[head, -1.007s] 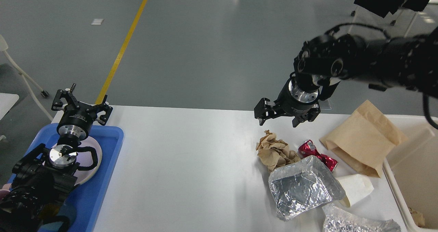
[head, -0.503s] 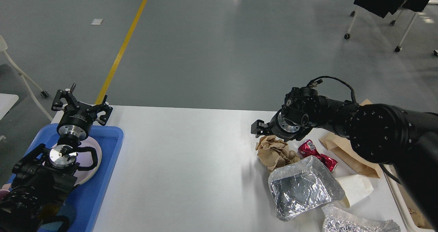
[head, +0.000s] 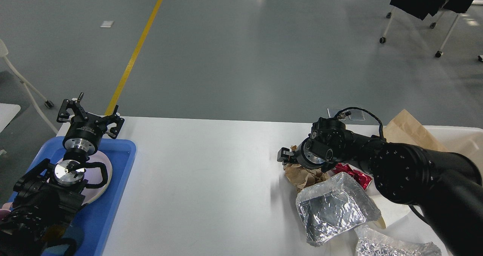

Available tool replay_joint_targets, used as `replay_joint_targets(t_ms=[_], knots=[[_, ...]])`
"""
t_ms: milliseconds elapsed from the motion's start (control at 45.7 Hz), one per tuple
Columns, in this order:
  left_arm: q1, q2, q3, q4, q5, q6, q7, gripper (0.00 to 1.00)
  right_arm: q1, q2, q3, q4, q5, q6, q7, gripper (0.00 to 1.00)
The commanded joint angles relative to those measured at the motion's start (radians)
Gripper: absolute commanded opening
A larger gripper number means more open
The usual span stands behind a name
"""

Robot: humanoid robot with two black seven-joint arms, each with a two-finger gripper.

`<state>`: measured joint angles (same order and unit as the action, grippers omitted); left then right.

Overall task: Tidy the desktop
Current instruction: 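Lift the crumpled brown paper and carry it into the white box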

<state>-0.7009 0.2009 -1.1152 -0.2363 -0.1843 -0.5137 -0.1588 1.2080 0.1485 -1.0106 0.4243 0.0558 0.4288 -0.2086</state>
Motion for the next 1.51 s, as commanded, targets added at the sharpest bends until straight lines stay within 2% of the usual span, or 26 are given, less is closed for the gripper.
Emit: replay_joint_targets(t_ms=[0,175,306,503,700,919,1051,1160,1313,1401,1488], knots=[[0.000,0.000,0.000,0.000,0.000,0.000,0.001,0.96,-0.005,0.000,0.003,0.008,0.007,0.007,-0.026,0.00],[0.000,0.000,0.000,0.000,0.000,0.000,0.001,0.96,0.013,0.006,0.004,0.017,0.009,0.005,-0.028,0.00],[0.000,0.000,0.000,0.000,0.000,0.000,-0.001,0.96,0.094,-0.017,0.070,0.092,0.009,0.005,-0.028,0.00],[0.000,0.000,0.000,0.000,0.000,0.000,-0.001,0.96,0.344,-0.188,0.150,0.353,0.007,0.008,-0.028,0.00],[0.000,0.000,0.000,0.000,0.000,0.000,-0.001,0.96,0.654,-0.404,0.175,0.619,0.007,0.089,-0.026,0.00],[0.000,0.000,0.000,0.000,0.000,0.000,-0.001,0.96,0.884,-0.592,0.199,0.679,0.007,0.292,-0.026,0.00],[0.000,0.000,0.000,0.000,0.000,0.001,-0.001,0.96,0.924,-0.665,0.207,0.673,0.007,0.320,-0.028,0.00],[0.000,0.000,0.000,0.000,0.000,0.000,0.001,0.96,0.904,-0.717,0.181,0.646,0.001,0.283,-0.028,0.00],[0.000,0.000,0.000,0.000,0.000,0.001,-0.001,0.96,0.768,-0.863,0.164,0.634,0.003,0.148,-0.028,0.00],[0.000,0.000,0.000,0.000,0.000,0.001,-0.001,0.96,0.668,-0.948,0.165,0.613,0.003,0.026,-0.026,0.00],[0.000,0.000,0.000,0.000,0.000,0.000,-0.001,0.96,0.543,-1.014,0.178,0.600,0.006,-0.152,-0.026,0.00]])
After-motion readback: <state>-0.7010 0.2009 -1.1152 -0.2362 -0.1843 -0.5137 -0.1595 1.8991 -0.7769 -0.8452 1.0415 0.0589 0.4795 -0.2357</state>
